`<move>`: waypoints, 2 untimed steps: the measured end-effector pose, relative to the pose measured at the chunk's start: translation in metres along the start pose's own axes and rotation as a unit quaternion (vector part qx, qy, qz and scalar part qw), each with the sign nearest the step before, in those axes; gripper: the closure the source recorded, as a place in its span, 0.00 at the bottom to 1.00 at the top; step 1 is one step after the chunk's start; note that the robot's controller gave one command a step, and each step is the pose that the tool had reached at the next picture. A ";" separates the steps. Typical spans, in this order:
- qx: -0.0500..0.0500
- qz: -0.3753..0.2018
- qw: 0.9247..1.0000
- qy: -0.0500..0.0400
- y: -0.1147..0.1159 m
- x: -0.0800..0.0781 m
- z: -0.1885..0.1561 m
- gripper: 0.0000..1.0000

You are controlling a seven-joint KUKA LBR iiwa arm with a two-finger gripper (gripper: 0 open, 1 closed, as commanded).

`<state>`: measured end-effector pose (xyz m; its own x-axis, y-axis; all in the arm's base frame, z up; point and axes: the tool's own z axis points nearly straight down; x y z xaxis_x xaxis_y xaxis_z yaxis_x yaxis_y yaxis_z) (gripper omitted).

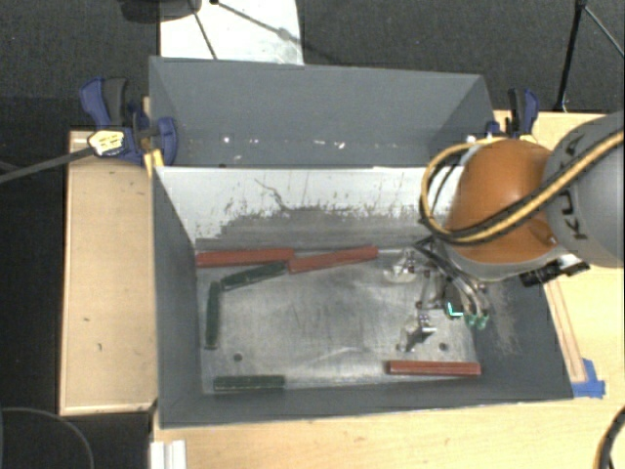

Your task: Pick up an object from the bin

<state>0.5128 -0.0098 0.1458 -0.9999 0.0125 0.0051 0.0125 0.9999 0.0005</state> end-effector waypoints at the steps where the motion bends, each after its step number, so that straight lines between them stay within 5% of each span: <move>1: 0.000 0.000 1.000 -0.004 0.000 -0.002 -0.003 0.00; 2: 0.000 -0.024 1.000 -0.003 -0.001 0.033 0.056 1.00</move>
Offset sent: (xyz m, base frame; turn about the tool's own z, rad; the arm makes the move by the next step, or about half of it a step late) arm -0.0333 -0.0007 -0.0559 -0.0515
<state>0.4798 -0.0104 0.0899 -0.9994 -0.0355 -0.0008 -0.0355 0.9994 0.0001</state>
